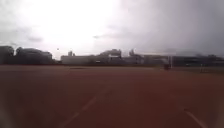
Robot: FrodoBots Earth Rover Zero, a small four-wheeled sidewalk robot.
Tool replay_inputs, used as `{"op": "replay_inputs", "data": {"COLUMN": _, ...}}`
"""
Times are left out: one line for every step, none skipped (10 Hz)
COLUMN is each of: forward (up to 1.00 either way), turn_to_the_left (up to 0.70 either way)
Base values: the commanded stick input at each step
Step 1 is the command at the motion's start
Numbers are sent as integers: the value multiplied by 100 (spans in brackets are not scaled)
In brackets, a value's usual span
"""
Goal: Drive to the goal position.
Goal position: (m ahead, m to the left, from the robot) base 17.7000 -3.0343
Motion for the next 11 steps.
{"op": "replay_inputs", "data": {"forward": 50, "turn_to_the_left": 0}}
{"op": "replay_inputs", "data": {"forward": 50, "turn_to_the_left": 0}}
{"op": "replay_inputs", "data": {"forward": 50, "turn_to_the_left": 0}}
{"op": "replay_inputs", "data": {"forward": 50, "turn_to_the_left": 0}}
{"op": "replay_inputs", "data": {"forward": 50, "turn_to_the_left": 0}}
{"op": "replay_inputs", "data": {"forward": 50, "turn_to_the_left": 0}}
{"op": "replay_inputs", "data": {"forward": 50, "turn_to_the_left": 0}}
{"op": "replay_inputs", "data": {"forward": 50, "turn_to_the_left": 0}}
{"op": "replay_inputs", "data": {"forward": 50, "turn_to_the_left": 0}}
{"op": "replay_inputs", "data": {"forward": 50, "turn_to_the_left": 0}}
{"op": "replay_inputs", "data": {"forward": 50, "turn_to_the_left": 0}}
